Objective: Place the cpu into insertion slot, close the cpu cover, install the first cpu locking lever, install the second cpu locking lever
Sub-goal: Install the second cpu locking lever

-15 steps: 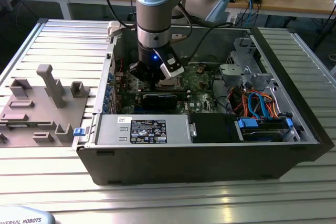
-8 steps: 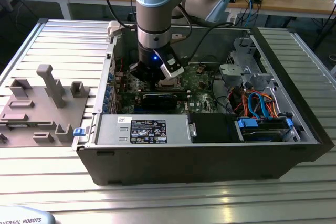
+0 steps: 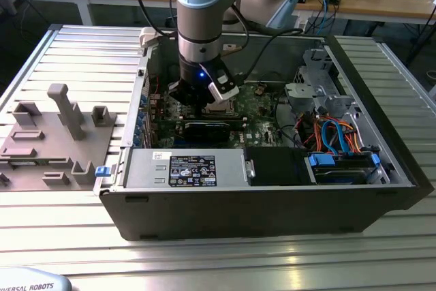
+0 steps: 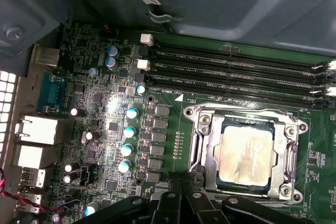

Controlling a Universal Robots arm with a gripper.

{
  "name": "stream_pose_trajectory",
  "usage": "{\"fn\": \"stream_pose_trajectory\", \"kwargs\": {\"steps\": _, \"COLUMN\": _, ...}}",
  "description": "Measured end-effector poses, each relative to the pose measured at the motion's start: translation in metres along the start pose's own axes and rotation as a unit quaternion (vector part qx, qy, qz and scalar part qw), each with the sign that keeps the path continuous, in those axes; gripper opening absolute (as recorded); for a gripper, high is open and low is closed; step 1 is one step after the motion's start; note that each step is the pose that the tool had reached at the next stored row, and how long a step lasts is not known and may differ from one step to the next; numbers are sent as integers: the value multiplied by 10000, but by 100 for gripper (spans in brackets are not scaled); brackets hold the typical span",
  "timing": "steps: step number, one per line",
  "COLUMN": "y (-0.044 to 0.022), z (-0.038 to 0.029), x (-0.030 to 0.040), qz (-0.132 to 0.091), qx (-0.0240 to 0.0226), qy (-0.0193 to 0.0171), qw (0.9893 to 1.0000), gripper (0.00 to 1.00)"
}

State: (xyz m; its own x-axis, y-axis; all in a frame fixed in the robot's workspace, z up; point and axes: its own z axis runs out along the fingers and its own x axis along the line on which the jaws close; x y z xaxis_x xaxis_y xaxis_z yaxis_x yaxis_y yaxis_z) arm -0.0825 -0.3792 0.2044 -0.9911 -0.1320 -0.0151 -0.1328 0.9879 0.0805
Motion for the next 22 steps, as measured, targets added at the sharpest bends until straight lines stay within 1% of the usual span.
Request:
{"fn": "stream_pose_trajectory", "kwargs": {"steps": 4, "y": 30, "z": -5, "x": -34, "qz": 0, "qx": 6, "qy": 3, "qw": 10000, "gripper": 11}}
{"fn": "stream_pose_trajectory", "kwargs": {"steps": 5, "y": 43, "z": -4, "x": -61, "qz": 0, "qx": 6, "qy": 6, "qw": 10000, "gripper": 11}}
{"fn": "stream_pose_trajectory", "kwargs": {"steps": 10, "y": 71, "z": -5, "x": -145, "qz": 1, "qx": 5, "qy": 16, "qw": 10000, "gripper": 11}}
{"fn": "stream_pose_trajectory", "kwargs": {"steps": 15, "y": 93, "z": -3, "x": -256, "qz": 3, "qx": 1, "qy": 39, "qw": 10000, "gripper": 11}}
{"fn": "stream_pose_trajectory", "kwargs": {"steps": 16, "y": 103, "z": -3, "x": -289, "qz": 4, "qx": 1, "qy": 47, "qw": 10000, "gripper": 11}}
{"fn": "stream_pose_trajectory", "kwargs": {"steps": 22, "y": 128, "z": 0, "x": -364, "qz": 4, "qx": -1, "qy": 61, "qw": 10000, "gripper": 11}}
